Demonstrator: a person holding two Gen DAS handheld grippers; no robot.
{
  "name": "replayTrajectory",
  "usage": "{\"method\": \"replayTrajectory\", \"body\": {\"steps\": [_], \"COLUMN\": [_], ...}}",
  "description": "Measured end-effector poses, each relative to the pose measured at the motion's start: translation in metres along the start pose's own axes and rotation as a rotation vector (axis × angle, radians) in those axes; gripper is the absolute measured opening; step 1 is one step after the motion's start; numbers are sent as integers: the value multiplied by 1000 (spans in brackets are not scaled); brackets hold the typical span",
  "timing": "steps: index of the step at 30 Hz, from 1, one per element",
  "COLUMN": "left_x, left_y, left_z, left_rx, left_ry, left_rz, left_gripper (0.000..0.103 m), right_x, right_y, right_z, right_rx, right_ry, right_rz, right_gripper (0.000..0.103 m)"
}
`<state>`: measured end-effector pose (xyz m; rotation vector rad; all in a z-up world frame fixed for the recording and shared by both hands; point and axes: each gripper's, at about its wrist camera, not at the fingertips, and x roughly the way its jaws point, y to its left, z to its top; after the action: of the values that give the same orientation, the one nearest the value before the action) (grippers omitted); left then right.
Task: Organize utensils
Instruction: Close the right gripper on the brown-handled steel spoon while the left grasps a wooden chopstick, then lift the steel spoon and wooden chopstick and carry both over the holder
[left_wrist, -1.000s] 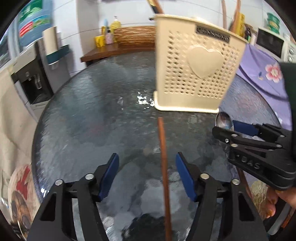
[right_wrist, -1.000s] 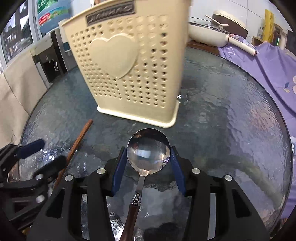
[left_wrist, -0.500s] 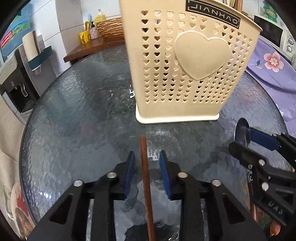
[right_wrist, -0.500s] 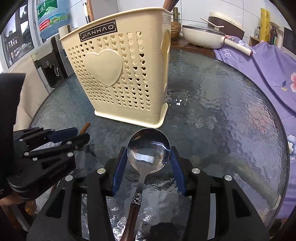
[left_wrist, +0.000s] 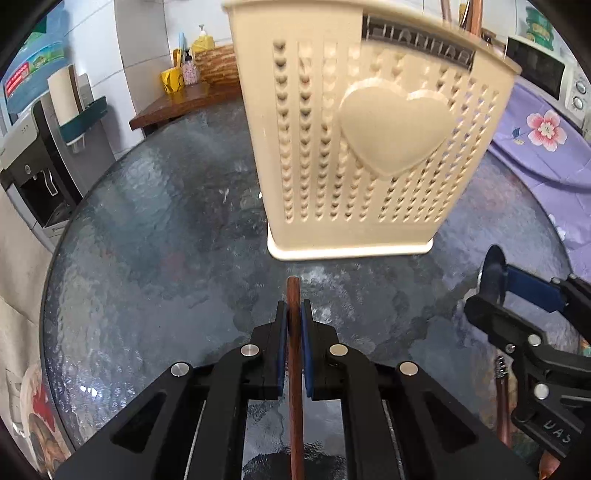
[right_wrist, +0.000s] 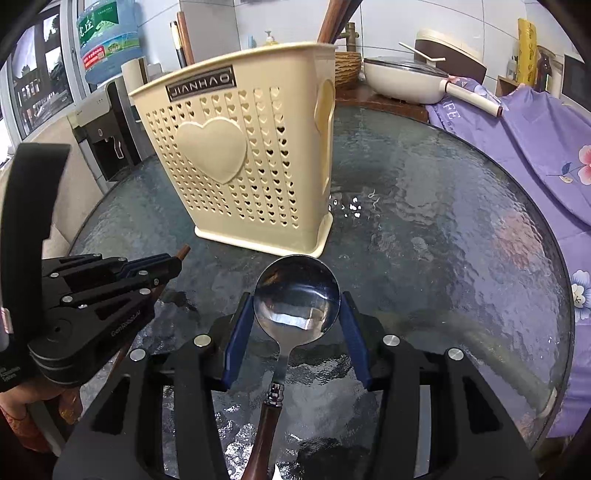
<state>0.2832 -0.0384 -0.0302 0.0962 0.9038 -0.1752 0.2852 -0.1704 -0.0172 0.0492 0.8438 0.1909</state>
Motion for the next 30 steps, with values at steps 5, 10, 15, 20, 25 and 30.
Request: {"method": "replayTrajectory", "body": {"steps": [5, 10, 15, 20, 25, 30], "left_x": [-32, -67, -105, -147, -170, -176], "left_y": [2, 3, 6, 6, 8, 11], "left_z": [7, 12, 16, 15, 12, 14], "left_rx": [-10, -15, -26, -28, -20, -27], "left_ry": [-82, -159, -244, -336, -391, -403], "left_rz": [-25, -62, -93, -125, -137, -152], "left_gripper": [7, 7, 7, 7, 7, 7], "right_x": [-12, -31, -62, -92, -104, -108], "right_y": [-3, -10, -13, -7, 1, 8], "right_z": [3, 15, 26, 32, 35, 36], "right_rx": [8, 27, 31, -15, -49, -64], "right_ry": [-40, -76, -124, -168, -183, -191], "right_rz": [38, 88, 134, 154, 154, 158], "right_gripper": [48, 48, 48, 48, 48, 48]}}
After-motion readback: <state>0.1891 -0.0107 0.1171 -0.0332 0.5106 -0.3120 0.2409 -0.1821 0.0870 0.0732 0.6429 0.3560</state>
